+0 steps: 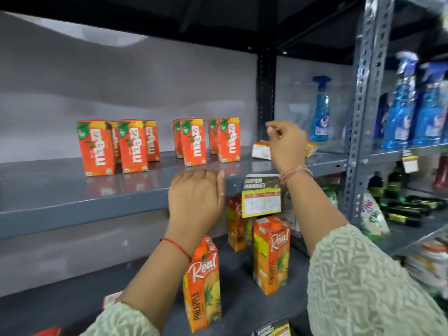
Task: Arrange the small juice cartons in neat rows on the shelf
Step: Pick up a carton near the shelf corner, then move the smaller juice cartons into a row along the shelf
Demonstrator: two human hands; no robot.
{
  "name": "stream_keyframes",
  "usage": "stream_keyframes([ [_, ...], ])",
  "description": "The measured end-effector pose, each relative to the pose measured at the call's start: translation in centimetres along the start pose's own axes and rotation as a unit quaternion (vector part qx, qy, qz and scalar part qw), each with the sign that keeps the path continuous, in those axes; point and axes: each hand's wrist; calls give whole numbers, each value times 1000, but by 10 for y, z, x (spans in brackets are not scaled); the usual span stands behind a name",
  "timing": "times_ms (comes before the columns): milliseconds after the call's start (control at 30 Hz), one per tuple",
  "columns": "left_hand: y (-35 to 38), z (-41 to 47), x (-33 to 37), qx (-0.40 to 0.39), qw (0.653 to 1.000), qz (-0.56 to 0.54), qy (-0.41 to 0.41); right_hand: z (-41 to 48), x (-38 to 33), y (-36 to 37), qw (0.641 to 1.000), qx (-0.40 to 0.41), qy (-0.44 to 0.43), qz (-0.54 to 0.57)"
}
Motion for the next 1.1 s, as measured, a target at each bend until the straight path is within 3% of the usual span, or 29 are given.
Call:
stream_keyframes([
  [100, 15, 6, 34, -11, 1000, -11, 10, 23, 43, -15, 996, -15, 64, -62],
  [267, 33, 4, 49, 45, 999, 13, -18, 45, 82, -29, 949, -230, 173, -132],
  [367, 34, 5, 49, 81, 996, 29, -19, 47, 84, -29, 933, -276, 201, -118],
  [500, 39, 1, 52, 91, 995, 40, -11, 48, 98, -31, 936, -260, 206, -116],
  [667, 39, 1, 56, 81, 996, 46, -14, 43, 110, -41, 966, -138, 218, -5],
  [833, 32, 3, 56, 37, 999, 37, -6, 17, 101, -49, 976, -86, 189, 71],
  [933, 22, -1, 47, -33, 998, 35, 35, 6, 84, -52, 980, -76, 162, 87],
  [1100, -16, -8, -27, -28, 995, 77, 58, -5, 31, -47, 978, -112, 127, 125],
])
Point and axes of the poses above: each hand's wrist, its own z-axis towards the middle knuckle, its own y-axis out of the palm, x = y × z, and after that the axes turned 12 degrees about -y, right-handed
